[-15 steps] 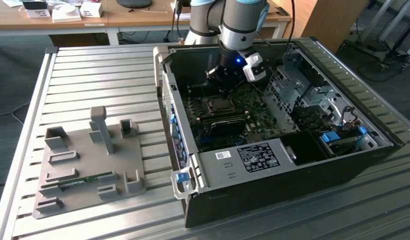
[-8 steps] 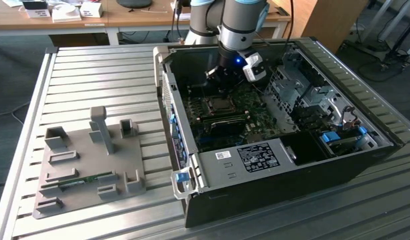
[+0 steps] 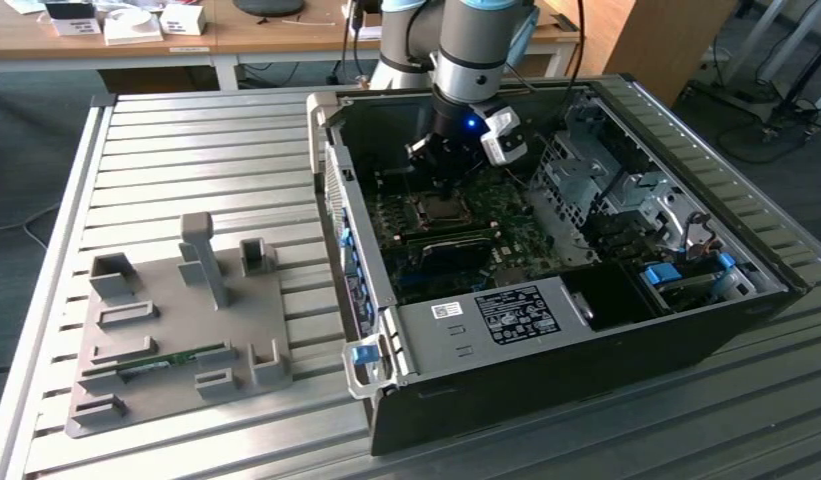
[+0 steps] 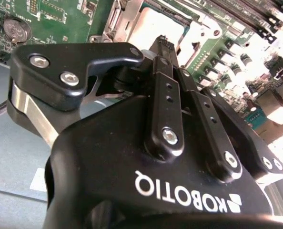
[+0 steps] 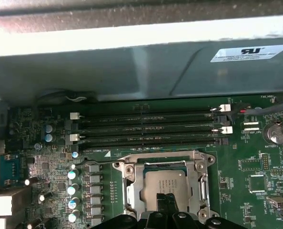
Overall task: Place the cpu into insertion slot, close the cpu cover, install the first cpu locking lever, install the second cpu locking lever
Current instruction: 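Close the cpu cover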
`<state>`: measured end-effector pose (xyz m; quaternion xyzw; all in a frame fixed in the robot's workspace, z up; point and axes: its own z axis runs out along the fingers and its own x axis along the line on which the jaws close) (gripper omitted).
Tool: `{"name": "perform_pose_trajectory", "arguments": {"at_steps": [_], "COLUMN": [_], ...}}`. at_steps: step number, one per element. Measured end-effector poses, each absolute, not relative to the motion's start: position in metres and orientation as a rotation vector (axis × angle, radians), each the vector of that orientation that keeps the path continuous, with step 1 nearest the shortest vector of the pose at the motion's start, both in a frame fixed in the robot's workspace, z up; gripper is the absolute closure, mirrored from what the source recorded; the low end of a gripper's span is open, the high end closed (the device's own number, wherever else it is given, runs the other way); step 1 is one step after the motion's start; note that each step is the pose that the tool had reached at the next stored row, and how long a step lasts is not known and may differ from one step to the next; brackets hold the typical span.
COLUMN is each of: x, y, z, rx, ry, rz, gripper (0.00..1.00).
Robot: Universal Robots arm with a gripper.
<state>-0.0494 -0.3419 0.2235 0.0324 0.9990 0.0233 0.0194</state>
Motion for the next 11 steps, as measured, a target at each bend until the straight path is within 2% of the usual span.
{"name": "perform_pose_trajectory", "arguments": {"at_steps": [11], "x": [-0.0579], "y": [-0.3418], "z": [0.2229], "rx": [0.101], "ry": [3.100], "rz": [0.073], "gripper": [0.89]}}
